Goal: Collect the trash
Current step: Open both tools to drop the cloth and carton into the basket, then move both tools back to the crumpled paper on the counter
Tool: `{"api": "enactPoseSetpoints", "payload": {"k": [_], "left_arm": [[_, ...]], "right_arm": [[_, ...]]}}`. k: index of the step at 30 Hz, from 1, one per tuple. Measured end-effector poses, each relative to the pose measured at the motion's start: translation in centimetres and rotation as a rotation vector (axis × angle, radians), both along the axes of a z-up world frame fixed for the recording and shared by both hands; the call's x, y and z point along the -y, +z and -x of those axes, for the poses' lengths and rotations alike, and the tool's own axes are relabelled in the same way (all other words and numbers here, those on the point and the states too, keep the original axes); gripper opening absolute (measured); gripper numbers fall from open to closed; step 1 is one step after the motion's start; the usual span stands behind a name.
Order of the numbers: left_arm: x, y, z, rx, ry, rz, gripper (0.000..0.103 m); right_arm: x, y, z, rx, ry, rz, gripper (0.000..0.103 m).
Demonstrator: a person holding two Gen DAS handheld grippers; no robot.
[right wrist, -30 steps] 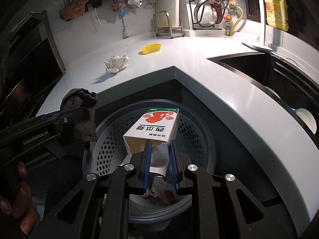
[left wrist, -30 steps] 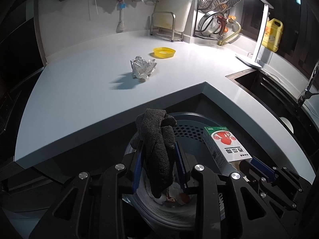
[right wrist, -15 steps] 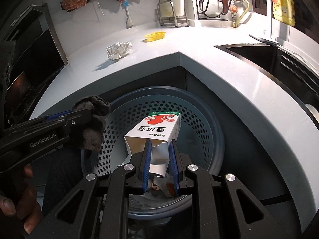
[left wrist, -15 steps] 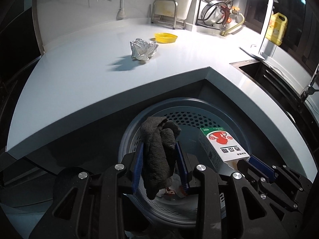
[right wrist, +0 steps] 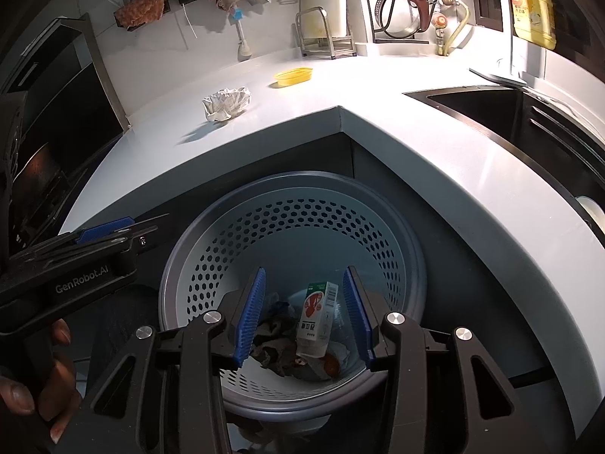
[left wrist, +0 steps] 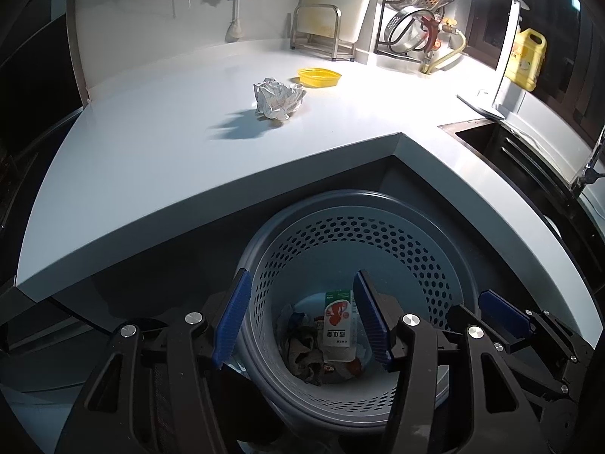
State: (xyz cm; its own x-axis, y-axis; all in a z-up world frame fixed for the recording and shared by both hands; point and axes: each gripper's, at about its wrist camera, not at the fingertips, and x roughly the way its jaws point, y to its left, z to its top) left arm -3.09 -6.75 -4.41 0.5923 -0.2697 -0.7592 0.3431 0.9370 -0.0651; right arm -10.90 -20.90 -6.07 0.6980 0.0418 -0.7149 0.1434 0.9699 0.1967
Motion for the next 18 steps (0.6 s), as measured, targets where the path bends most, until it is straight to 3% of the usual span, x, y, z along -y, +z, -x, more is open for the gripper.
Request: {"api": "enactPoseSetpoints", "payload": {"k": [18], "left_arm": [[-0.55, -0.06, -0.20, 0.012, 0.014, 0.000, 0.062]], "right_arm": [[0.23, -0.15, -0.03, 0.012, -0.005, -0.016, 0.046]]}}
